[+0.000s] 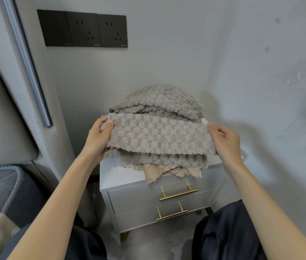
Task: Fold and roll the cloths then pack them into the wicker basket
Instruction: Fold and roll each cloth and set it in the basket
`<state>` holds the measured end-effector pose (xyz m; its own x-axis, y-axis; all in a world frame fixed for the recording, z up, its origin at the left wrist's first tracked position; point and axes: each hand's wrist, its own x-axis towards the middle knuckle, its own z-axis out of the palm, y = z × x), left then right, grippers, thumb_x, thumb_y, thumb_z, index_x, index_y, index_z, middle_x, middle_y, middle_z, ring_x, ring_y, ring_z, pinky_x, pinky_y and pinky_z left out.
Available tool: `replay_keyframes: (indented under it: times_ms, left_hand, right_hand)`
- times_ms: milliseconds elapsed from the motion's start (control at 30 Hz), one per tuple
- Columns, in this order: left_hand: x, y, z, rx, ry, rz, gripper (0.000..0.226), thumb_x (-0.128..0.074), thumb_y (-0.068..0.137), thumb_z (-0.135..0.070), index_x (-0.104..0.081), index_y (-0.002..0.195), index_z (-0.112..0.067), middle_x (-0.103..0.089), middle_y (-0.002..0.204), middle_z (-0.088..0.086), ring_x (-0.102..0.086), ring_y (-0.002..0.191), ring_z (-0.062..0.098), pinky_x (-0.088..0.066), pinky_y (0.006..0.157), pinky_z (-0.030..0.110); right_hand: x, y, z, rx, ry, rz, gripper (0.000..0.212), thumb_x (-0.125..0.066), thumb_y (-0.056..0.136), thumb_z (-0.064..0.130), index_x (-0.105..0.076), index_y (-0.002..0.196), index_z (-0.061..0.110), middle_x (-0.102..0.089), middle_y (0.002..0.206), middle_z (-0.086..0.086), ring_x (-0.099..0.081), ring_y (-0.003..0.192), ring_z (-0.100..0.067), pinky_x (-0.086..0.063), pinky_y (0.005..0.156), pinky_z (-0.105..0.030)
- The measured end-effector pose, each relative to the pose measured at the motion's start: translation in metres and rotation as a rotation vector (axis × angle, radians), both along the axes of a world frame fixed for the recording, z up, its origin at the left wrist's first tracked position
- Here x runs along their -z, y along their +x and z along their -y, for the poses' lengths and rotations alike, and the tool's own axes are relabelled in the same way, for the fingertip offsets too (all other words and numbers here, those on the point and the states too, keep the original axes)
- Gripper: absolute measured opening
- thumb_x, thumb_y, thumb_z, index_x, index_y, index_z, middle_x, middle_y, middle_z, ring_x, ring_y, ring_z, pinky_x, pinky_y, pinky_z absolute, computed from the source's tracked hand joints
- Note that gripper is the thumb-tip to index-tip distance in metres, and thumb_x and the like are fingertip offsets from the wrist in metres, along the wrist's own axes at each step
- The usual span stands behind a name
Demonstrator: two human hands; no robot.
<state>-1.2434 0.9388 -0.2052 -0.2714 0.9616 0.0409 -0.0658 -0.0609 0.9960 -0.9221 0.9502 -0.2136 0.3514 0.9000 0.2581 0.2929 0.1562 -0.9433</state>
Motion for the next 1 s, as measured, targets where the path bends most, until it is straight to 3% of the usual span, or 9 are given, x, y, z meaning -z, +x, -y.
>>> replay_keyframes:
  times_ms: [200,367,467,533,633,767,867,933,1000]
  left_hand:
    - [0.013,-0.007,0.004,-0.007,-0.023,-0.204,0.026,-0.048,0.098,-0.035,-0.052,0.120,-0.021,-0.060,0.081,0.006,-0.054,0.057,0.013,-0.045,0.047,0.025]
    - [0.026,-0.008,0.005,0.007,-0.040,-0.399,0.017,-0.048,0.098,-0.034,-0.046,0.114,-0.026,-0.055,0.064,0.001,-0.050,0.039,0.002,-0.043,0.036,0.021]
    - [0.031,-0.006,0.005,-0.009,-0.087,-0.521,0.029,-0.050,0.097,-0.035,-0.042,0.120,-0.020,-0.056,0.066,0.000,-0.052,0.049,0.007,-0.044,0.046,0.025]
    - [0.032,-0.005,0.004,-0.062,-0.109,-0.629,0.039,-0.053,0.095,-0.036,-0.042,0.125,-0.014,-0.061,0.082,0.001,-0.058,0.073,0.014,-0.044,0.065,0.031]
    - [0.028,-0.001,0.004,-0.202,0.029,-0.781,0.044,-0.059,0.092,-0.027,-0.043,0.130,-0.012,-0.054,0.115,0.008,-0.050,0.106,0.023,-0.035,0.086,0.028]
    - [0.015,0.014,0.003,-0.239,0.273,-0.875,0.044,-0.057,0.093,-0.023,-0.046,0.135,-0.013,-0.045,0.137,0.006,-0.035,0.128,0.025,-0.021,0.102,0.022]
    - [0.007,0.025,-0.001,-0.150,0.393,-1.006,0.041,-0.053,0.096,-0.025,-0.049,0.136,-0.014,-0.046,0.142,0.002,-0.030,0.138,0.023,-0.020,0.115,0.038]
    - [0.003,0.030,-0.006,-0.042,0.405,-1.079,0.040,-0.048,0.098,-0.028,-0.049,0.136,-0.017,-0.047,0.143,-0.001,-0.026,0.142,0.021,-0.017,0.117,0.047]
    - [0.001,0.033,-0.012,0.037,0.390,-1.114,0.039,-0.044,0.099,-0.032,-0.049,0.136,-0.019,-0.049,0.140,-0.002,-0.029,0.140,0.019,-0.016,0.116,0.050]
  right_hand:
    - [0.017,0.000,0.006,0.002,-0.109,0.204,0.033,-0.058,0.090,0.046,-0.062,0.073,0.018,-0.047,0.038,0.015,-0.045,0.039,-0.001,-0.031,0.053,-0.027]
    - [0.022,0.000,0.008,-0.006,-0.149,0.446,0.031,-0.051,0.094,0.048,-0.059,0.085,0.019,-0.059,0.062,0.008,-0.056,0.059,-0.010,-0.035,0.055,-0.027]
    - [0.026,-0.003,0.008,-0.015,-0.178,0.530,0.023,-0.053,0.095,0.040,-0.056,0.090,0.018,-0.060,0.068,0.008,-0.058,0.071,-0.018,-0.035,0.058,-0.030]
    - [0.026,-0.005,0.006,-0.015,-0.191,0.496,0.019,-0.054,0.095,0.036,-0.055,0.099,0.017,-0.060,0.077,0.008,-0.057,0.080,-0.018,-0.034,0.064,-0.030]
    - [0.025,-0.008,0.002,-0.052,-0.330,0.370,0.043,-0.045,0.096,0.049,-0.056,0.114,0.012,-0.060,0.099,0.001,-0.052,0.091,-0.016,-0.035,0.076,-0.028]
    - [0.018,-0.016,-0.002,-0.155,-0.493,0.130,0.071,-0.046,0.092,0.057,-0.060,0.105,-0.011,-0.061,0.111,-0.031,-0.060,0.078,-0.031,-0.046,0.067,-0.033]
    - [0.011,-0.017,0.000,-0.169,-0.505,-0.097,0.048,-0.062,0.090,0.041,-0.065,0.099,-0.007,-0.066,0.096,-0.031,-0.059,0.074,-0.045,-0.043,0.054,-0.027]
    - [0.007,-0.016,0.000,-0.195,-0.471,-0.180,0.026,-0.066,0.088,0.032,-0.065,0.086,0.006,-0.062,0.075,-0.017,-0.051,0.063,-0.034,-0.035,0.052,-0.027]
    - [0.005,-0.015,0.000,-0.190,-0.398,-0.201,0.015,-0.068,0.088,0.027,-0.060,0.082,0.015,-0.065,0.080,-0.009,-0.059,0.071,-0.029,-0.046,0.060,-0.030]
